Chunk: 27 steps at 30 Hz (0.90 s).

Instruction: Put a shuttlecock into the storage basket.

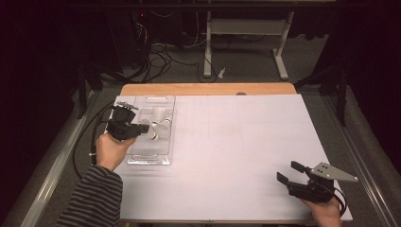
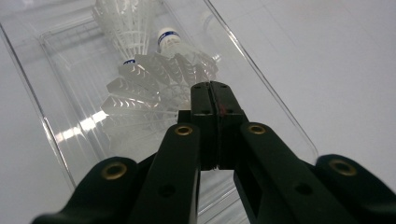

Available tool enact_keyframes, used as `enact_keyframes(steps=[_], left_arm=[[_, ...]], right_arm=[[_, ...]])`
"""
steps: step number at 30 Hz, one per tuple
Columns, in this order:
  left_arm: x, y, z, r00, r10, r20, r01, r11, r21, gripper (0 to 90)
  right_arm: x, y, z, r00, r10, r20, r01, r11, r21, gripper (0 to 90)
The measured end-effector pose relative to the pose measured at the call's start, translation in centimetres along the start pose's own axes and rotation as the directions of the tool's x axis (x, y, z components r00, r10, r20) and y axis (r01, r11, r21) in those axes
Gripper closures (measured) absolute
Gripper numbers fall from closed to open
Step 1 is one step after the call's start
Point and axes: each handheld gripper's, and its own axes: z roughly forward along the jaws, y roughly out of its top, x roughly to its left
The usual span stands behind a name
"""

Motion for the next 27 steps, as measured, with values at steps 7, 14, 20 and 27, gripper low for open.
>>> enact_keyframes(steps=[7,14,20,27], left_arm=[[0.6,0.1,0.8,0.9998,-0.013,-0.017,0.014,0.9995,0.028,89.3],[1.2,0.3,1.6,0.9992,-0.023,-0.032,0.025,0.9984,0.051,89.3],[1.4,0.5,2.3,0.9988,-0.027,-0.042,0.03,0.9975,0.064,89.2],[1.7,0.7,2.9,0.9982,-0.032,-0.052,0.036,0.996,0.082,89.1]], right_arm=[[0.0,0.0,0.0,1.0,0.0,-0.001,0.0,1.0,0.001,26.7],[0.0,0.0,0.0,1.0,0.0,-0.002,0.0,1.0,0.0,26.7],[0.0,0.0,0.0,1.0,0.001,-0.001,-0.001,1.0,-0.001,26.7],[-0.1,0.0,0.0,1.0,0.004,-0.001,-0.004,1.0,-0.001,26.7]])
